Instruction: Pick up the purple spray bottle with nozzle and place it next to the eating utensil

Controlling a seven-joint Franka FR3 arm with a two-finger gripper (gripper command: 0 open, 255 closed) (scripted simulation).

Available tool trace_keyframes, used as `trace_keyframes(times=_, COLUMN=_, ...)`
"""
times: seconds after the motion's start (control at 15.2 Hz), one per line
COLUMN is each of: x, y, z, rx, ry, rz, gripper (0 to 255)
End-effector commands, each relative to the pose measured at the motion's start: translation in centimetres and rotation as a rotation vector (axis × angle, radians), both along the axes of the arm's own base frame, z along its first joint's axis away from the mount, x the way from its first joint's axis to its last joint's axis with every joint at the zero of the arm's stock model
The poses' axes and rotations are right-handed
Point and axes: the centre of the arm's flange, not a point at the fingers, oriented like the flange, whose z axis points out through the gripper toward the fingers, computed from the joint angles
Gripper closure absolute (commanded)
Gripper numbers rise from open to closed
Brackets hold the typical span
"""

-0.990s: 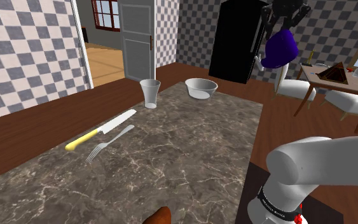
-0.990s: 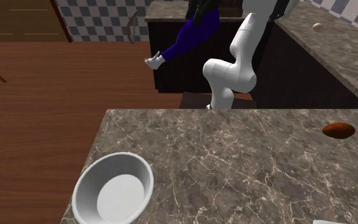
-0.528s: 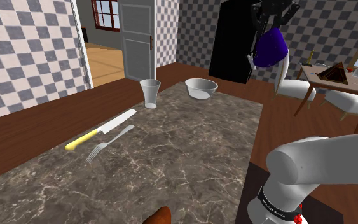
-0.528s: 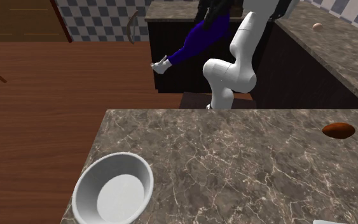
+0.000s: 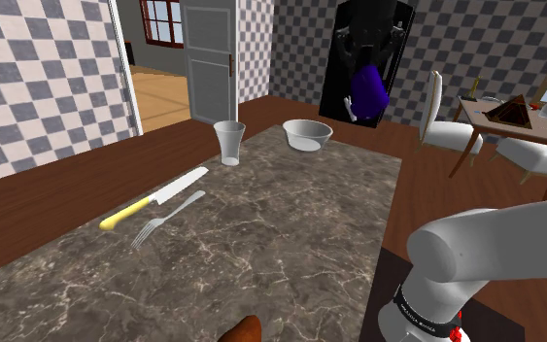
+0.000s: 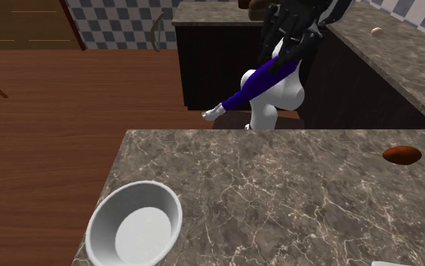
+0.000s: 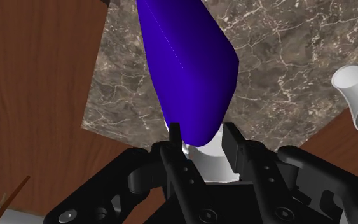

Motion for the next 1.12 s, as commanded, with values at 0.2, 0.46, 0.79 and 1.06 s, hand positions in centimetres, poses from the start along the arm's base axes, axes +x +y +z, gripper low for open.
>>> trace_keyframes(times=0.2, x=4.3, y=4.3, z=-2.8, rx=0.001, ry=-0.001, rz=-0.001, gripper=255)
trace_keyframes(times=0.46, x=7.6, y=7.8, z=-5.1, rx=0.001, ry=-0.001, rz=-0.001, gripper=255)
trace_keyframes(times=0.79, x=11.6, y=12.1, z=-8.0, rx=0.001, ry=-0.001, rz=-0.001, gripper=255)
trace_keyframes(times=1.06, x=14.9, y=15.5, z=-10.4, rx=0.001, ry=-0.001, rz=-0.001, gripper=255)
